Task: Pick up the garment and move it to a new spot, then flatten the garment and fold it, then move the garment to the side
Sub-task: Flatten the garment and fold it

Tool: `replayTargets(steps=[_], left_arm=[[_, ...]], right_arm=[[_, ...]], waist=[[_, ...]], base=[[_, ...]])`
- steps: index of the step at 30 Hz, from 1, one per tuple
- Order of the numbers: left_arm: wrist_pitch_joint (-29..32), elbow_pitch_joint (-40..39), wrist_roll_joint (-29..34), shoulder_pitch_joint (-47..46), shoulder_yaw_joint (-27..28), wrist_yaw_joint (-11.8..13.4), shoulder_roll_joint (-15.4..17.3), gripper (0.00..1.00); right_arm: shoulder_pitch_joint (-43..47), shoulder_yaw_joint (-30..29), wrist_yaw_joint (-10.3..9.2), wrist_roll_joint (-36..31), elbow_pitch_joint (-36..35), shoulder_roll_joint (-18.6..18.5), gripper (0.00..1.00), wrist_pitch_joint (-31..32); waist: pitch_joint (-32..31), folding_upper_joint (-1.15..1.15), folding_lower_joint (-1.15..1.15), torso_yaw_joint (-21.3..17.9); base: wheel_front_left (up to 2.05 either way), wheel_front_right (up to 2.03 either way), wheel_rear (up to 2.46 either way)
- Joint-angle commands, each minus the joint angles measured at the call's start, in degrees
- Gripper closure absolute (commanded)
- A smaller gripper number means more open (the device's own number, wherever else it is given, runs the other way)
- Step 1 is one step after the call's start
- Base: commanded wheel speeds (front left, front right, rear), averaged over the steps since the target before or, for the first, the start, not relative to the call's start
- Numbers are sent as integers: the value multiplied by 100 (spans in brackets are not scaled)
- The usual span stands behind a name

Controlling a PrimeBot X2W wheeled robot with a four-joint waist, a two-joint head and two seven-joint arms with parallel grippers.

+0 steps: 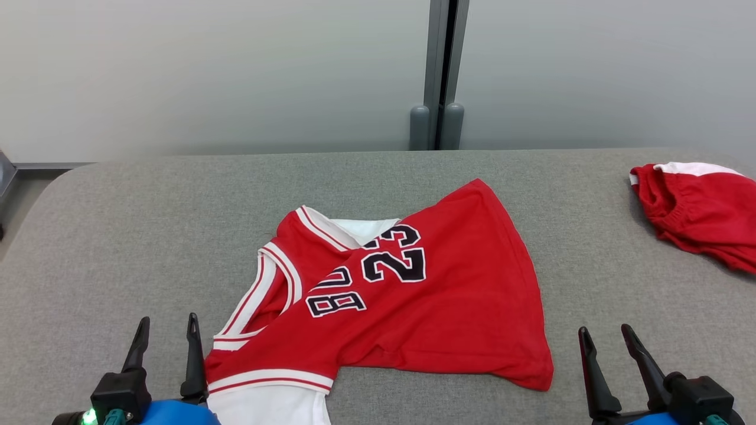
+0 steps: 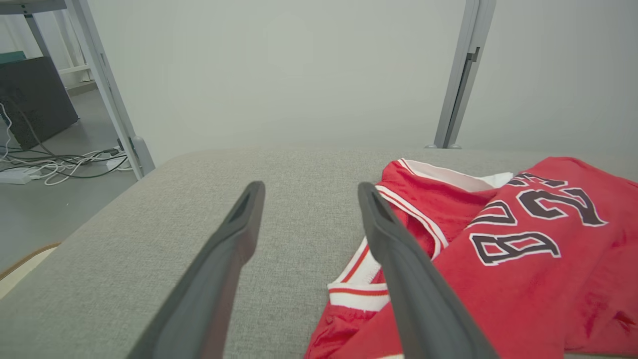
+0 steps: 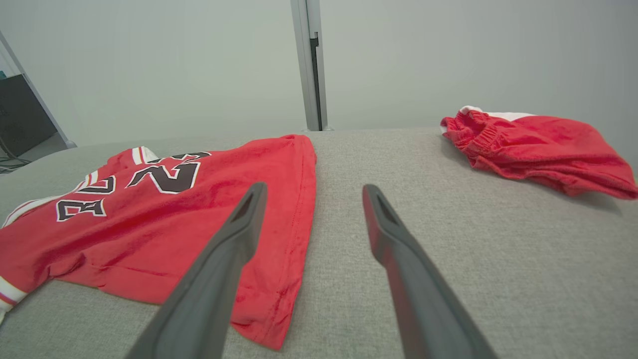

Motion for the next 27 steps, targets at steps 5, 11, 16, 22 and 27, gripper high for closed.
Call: replayTargets(steps=[5, 11, 16, 22, 27], left_arm=[[-26, 7, 57, 131, 9, 68, 36, 0], [-26, 30, 76, 169, -1, 89, 45, 0], [-26, 45, 46, 175, 11, 80, 60, 0], [-26, 63, 18, 112, 28, 58, 75, 0], [-26, 64, 32, 101, 18, 59, 72, 0]], right_arm=[[142, -50, 3, -104, -11, 65, 0, -29], [173, -15, 3, -179, 56, 89, 0, -29], [180, -9, 3, -214, 69, 97, 0, -29], [154, 14, 3, -205, 94, 100, 0, -29], [152, 22, 3, -183, 132, 102, 0, -29]], waist=[[-84, 1, 1, 8], [-148, 1, 1, 31], [-152, 1, 1, 48], [-122, 1, 1, 55], [-109, 1, 1, 64]], base=[[0, 0, 0], [0, 0, 0], [0, 0, 0], [0, 0, 0], [0, 0, 0]])
